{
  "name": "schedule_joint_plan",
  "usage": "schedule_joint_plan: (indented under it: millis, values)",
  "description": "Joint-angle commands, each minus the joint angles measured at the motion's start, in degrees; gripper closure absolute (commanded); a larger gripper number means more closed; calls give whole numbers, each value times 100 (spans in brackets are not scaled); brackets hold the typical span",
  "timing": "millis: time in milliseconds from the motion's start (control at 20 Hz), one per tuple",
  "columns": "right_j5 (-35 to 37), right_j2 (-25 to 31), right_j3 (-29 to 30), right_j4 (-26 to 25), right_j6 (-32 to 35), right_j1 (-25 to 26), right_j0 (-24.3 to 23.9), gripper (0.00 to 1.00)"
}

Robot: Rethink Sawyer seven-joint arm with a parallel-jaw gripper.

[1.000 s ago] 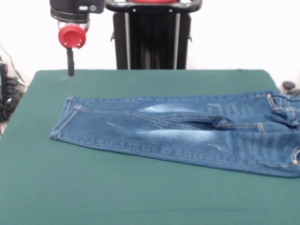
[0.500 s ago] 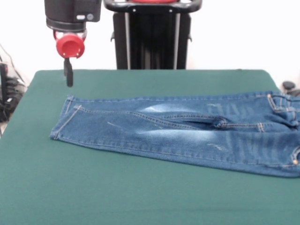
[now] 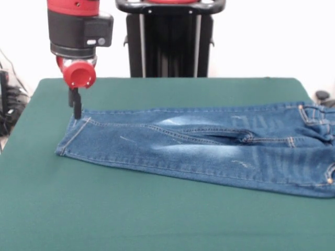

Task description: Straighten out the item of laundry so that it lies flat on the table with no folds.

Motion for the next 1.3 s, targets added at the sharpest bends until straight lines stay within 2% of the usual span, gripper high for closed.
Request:
schedule_joint_plan:
  millis: [50,400,700,1050,1150,1300]
  values:
    - [-279,710,-490,-328,-485,562,101,0]
    - [61,814,-599,-361,-536,641,84,0]
    - [-297,1007,-567,-451,-472,1092,38,0]
    - [-303,1198,-491,-496,-549,1241,22,0]
    - [-326,1015,-604,-604,-508,1347,145,0]
    - [-684,619,-947,-792,-228,1770,347,0]
